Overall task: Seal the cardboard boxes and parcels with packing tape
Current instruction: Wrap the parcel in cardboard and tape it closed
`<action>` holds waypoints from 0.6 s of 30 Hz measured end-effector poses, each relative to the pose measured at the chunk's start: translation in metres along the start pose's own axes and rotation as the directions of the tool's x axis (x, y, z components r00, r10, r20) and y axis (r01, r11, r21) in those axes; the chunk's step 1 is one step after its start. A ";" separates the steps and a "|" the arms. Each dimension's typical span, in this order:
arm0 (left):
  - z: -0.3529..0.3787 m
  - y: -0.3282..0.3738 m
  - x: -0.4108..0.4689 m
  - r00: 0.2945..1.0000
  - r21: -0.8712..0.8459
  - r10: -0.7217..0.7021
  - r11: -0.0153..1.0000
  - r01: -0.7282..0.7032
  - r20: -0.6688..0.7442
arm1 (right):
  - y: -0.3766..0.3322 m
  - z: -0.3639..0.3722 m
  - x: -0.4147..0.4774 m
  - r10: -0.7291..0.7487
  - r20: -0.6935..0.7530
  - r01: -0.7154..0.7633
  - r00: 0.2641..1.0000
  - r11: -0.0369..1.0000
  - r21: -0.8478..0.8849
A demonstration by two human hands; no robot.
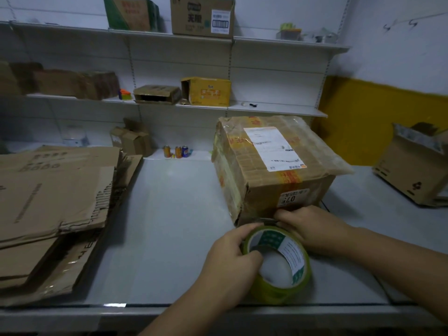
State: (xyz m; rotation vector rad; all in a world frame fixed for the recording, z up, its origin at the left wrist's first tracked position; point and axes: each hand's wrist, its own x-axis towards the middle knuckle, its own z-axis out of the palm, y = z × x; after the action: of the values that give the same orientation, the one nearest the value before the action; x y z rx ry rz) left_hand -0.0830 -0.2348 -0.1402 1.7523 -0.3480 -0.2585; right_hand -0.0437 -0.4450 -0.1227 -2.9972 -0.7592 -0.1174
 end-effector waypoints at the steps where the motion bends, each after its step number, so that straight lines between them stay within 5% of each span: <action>1: 0.000 0.000 0.000 1.000 0.001 0.004 1.000 -0.004 -0.001 | 0.006 -0.002 -0.003 -0.007 -0.019 0.006 1.000 0.999 -0.032; 12: -0.002 0.000 -0.001 1.000 -0.009 0.018 1.000 -0.018 0.024 | 0.031 -0.001 -0.031 0.029 0.019 -0.026 0.999 0.990 -0.136; 18: -0.005 0.002 -0.002 0.997 0.057 0.014 0.998 -0.018 0.070 | 0.023 0.001 -0.029 -0.016 -0.276 0.012 0.961 1.000 -0.013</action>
State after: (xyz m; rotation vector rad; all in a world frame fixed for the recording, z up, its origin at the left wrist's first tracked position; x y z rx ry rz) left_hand -0.0838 -0.2302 -0.1369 1.7993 -0.4230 -0.3011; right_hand -0.0577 -0.4786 -0.1271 -2.8957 -0.7489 -0.5302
